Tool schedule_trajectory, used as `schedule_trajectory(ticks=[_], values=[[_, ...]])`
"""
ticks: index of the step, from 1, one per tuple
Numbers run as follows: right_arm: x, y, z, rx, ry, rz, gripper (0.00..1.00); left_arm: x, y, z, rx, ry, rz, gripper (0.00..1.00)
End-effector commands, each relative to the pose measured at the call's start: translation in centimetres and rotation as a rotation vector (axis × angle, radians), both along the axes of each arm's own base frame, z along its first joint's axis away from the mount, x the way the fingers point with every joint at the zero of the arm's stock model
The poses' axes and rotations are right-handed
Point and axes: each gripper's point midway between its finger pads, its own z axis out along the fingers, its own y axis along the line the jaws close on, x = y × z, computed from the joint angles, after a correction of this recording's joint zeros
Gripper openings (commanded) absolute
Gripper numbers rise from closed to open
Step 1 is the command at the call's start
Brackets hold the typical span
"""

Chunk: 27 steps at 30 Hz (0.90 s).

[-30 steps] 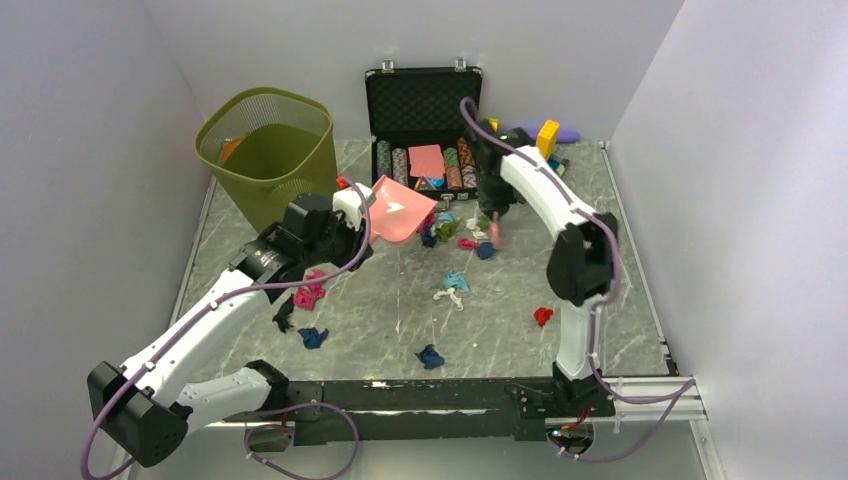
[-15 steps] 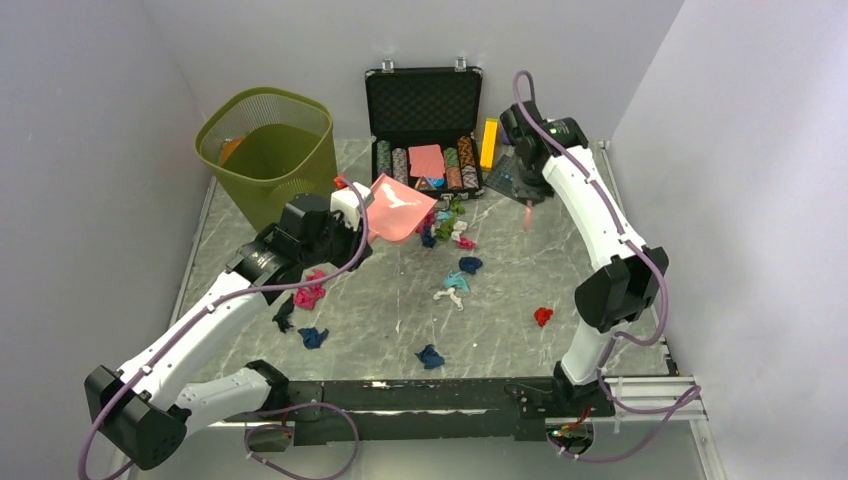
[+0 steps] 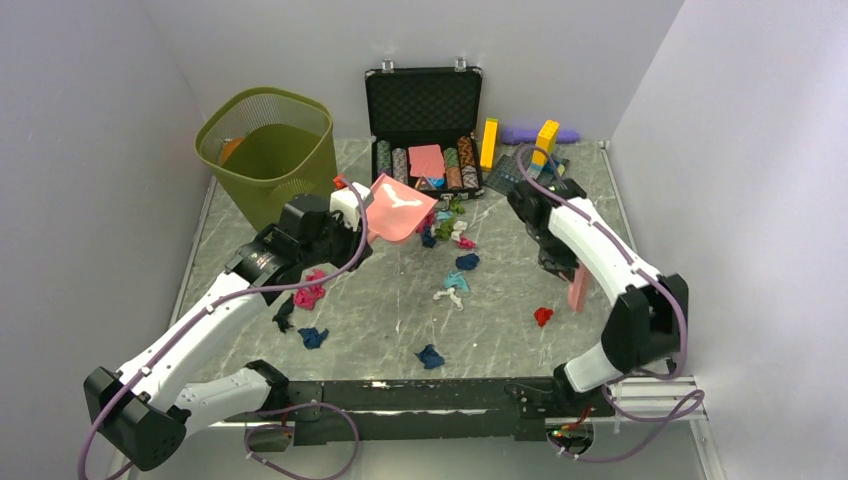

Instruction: Sweep away the paper scraps from the table

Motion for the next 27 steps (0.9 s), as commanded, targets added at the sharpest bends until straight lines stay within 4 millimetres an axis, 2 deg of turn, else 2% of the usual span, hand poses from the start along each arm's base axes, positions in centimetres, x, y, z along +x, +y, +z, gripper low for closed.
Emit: schedule_trajectory(ticks=[1,4,6,12,13,15,18,20,23,25,27], values=[[-4.3,0.9,-0.8,0.087,0.003,-0.054,0.00,0.3,-0.2,1.9,-0.039,-0.051,-0.004,0.00],[-6.8,3.5,-2.0,0.183,0.031,-0.038,0.00,0.4,-0.1,1.9,-0.033,-0.055,0.003,0.00],[-6.7,5.3,-2.1,0.275,-0.016,-0.023,0.00,0.4,0.0,1.9,-0.030,-0.061,0.007,0.00],[-2.4,11.2,-2.1,0.524,-0.157,0.035,0.00,0.7,0.5,1.8,-0.014,-0.063,0.032,0.00],[-1.4,12.5,-2.3,0.563,-0.162,0.046,0.00,0.7,0.7,1.8,-0.010,-0.064,0.038,0.00],[1.4,15.9,-1.4,0.686,-0.220,0.093,0.00,0.8,1.0,1.9,-0.005,-0.073,0.052,0.00],[5.1,21.3,2.6,0.906,-0.339,0.187,0.00,1.0,1.5,2.2,0.002,-0.093,0.081,0.00],[6.4,23.7,5.9,1.028,-0.412,0.257,0.00,1.1,2.0,2.4,0.007,-0.104,0.101,0.00],[6.8,24.3,8.9,1.080,-0.485,0.323,0.00,1.3,3.0,2.8,0.019,-0.130,0.151,0.00],[6.1,24.0,9.6,1.079,-0.485,0.367,0.00,1.5,3.6,3.1,0.026,-0.146,0.182,0.00],[5.1,24.6,10.3,1.119,-0.478,0.468,0.00,1.7,4.3,3.4,0.028,-0.161,0.218,0.00]])
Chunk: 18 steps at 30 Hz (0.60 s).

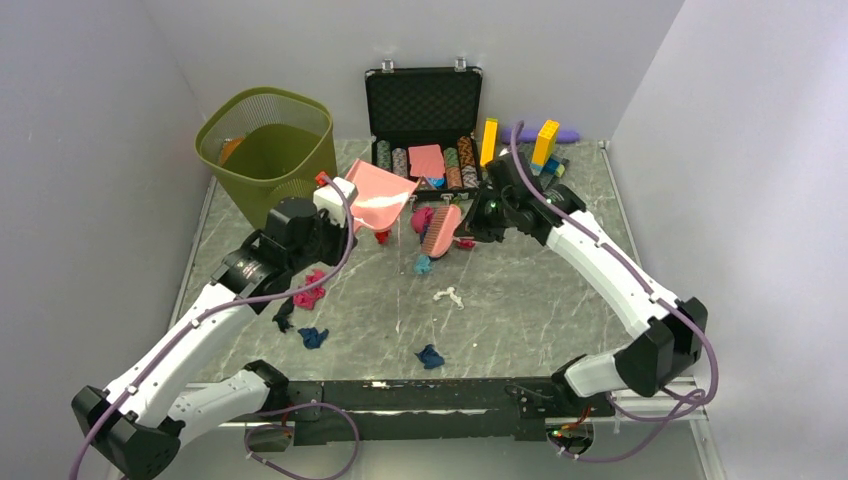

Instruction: Sweep away the paper scraps from the table

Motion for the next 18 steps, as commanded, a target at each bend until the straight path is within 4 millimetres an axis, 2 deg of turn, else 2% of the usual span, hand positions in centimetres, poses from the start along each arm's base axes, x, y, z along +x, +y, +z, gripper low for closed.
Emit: schedule_trajectory(ticks=[1,5,8,14,18], values=[[-1.4,2.6,5.4,0.167,-0.179,0.228,0.00,1.0,2.2,2.0,-0.001,-0.087,0.117,0.00],[-3.9,5.5,5.7,0.309,-0.236,0.466,0.00,1.5,4.4,3.0,-0.015,-0.130,0.236,0.00],[-5.1,8.6,5.6,0.363,-0.242,0.602,0.00,1.6,6.2,3.9,-0.039,-0.173,0.323,0.00],[-6.6,16.6,2.9,0.375,-0.204,0.780,0.00,1.2,9.9,5.8,-0.079,-0.257,0.490,0.00],[-7.7,21.8,1.0,0.403,-0.202,0.833,0.00,0.6,13.2,6.9,-0.095,-0.310,0.656,0.00]])
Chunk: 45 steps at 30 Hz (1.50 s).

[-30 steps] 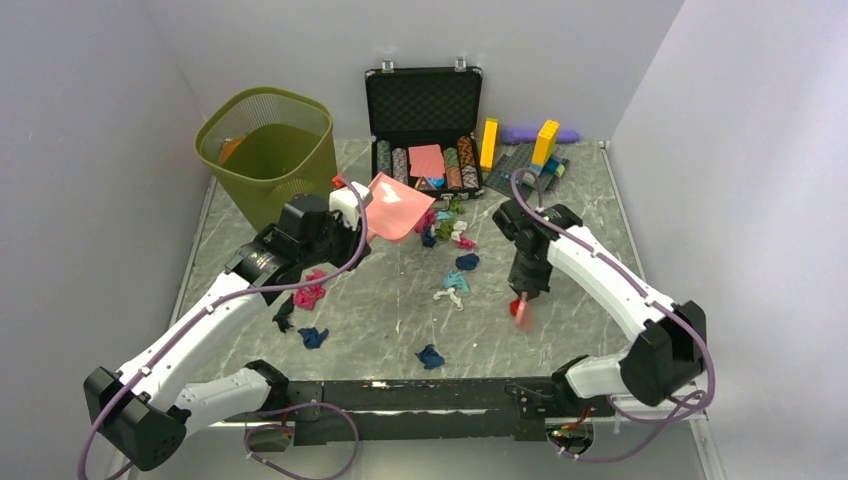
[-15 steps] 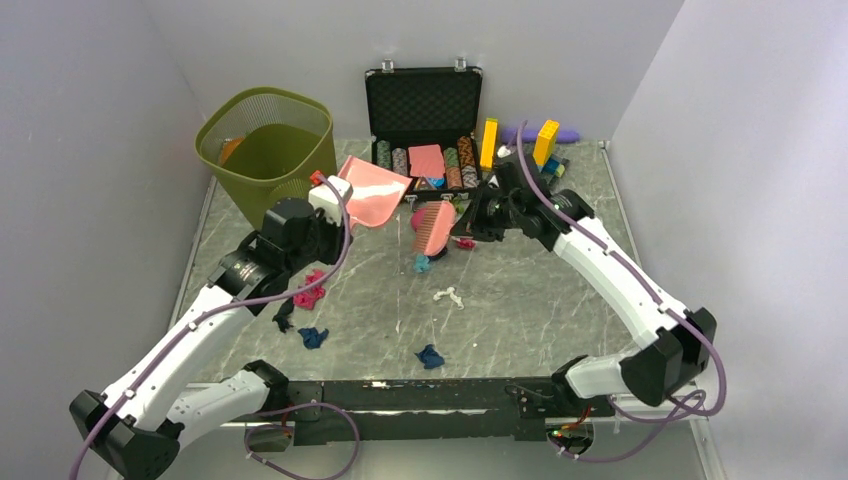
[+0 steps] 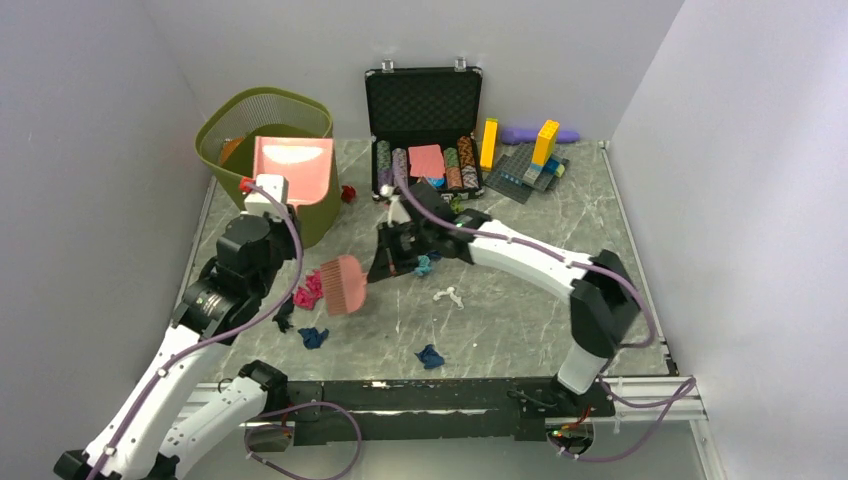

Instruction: Sweep away the paper scraps from the table

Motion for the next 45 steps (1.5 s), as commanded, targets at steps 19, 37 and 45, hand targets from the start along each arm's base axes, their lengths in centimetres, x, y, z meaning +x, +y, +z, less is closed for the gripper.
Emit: schedule_trajectory(ticks=[19,37,45], values=[[-2.7,12.2,-8.7,-0.271,0.071,0.085,0.00,-1.4,6.9,3.4,-0.116,-0.187,0.357,0.00],[7.4,-6.2,3.4,-0.471,-0.328,-0.292,0.00,-1.4,6.9,3.4,-0.126,-0.189,0.349,0.00],[12.7,-1.5,7.4,-0.039,-0.344,-0.402,0.00,-1.2,6.6,3.3,-0.126,-0.184,0.338,0.00]])
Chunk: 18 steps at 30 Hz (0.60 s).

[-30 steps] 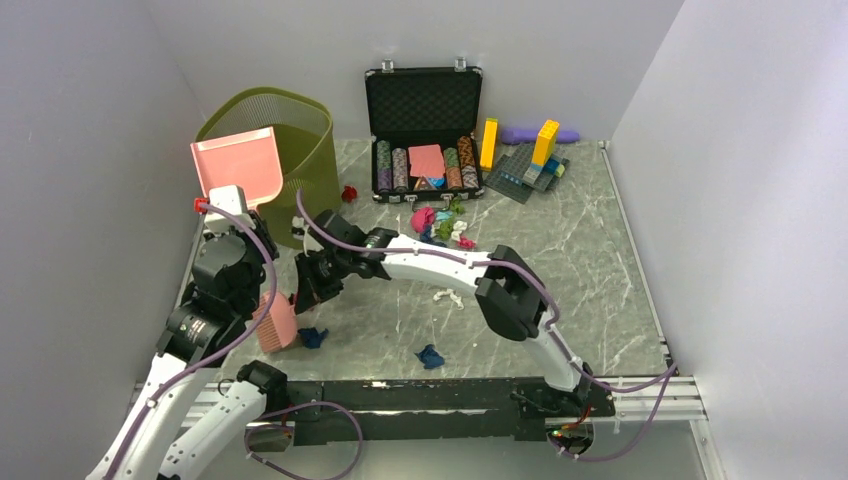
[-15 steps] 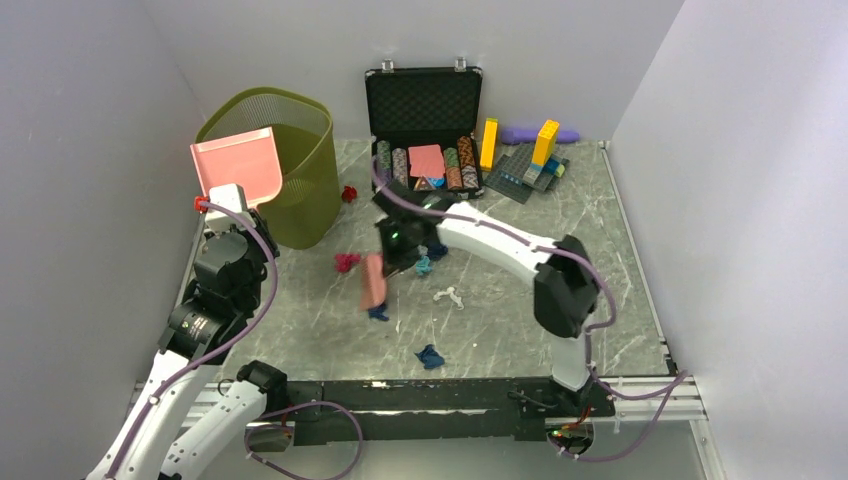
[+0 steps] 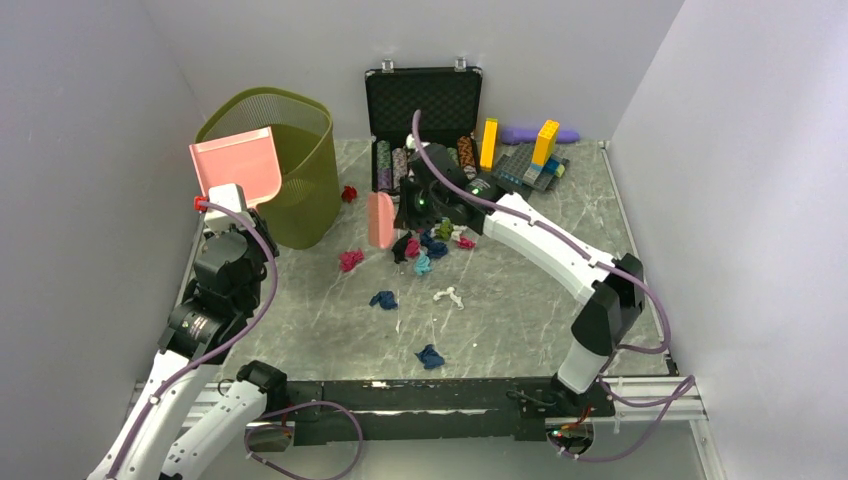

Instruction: Sweep away the paper scraps from the table

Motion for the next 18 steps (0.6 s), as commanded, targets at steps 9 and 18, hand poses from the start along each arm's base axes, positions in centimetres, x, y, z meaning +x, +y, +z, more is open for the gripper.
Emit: schedule_trajectory(ticks=[9,18], values=[[14.5,3.6,3.7,0.587,-0.123,-0.256,0.00,0.3,-0.5,1.2,-0.032,-0.050,-0.022,0.00],[21.8,8.6,1.1,0.709,-0.095,-0.277,0.00,0.5,-0.9,1.0,-0.029,-0.041,-0.043,0.00]])
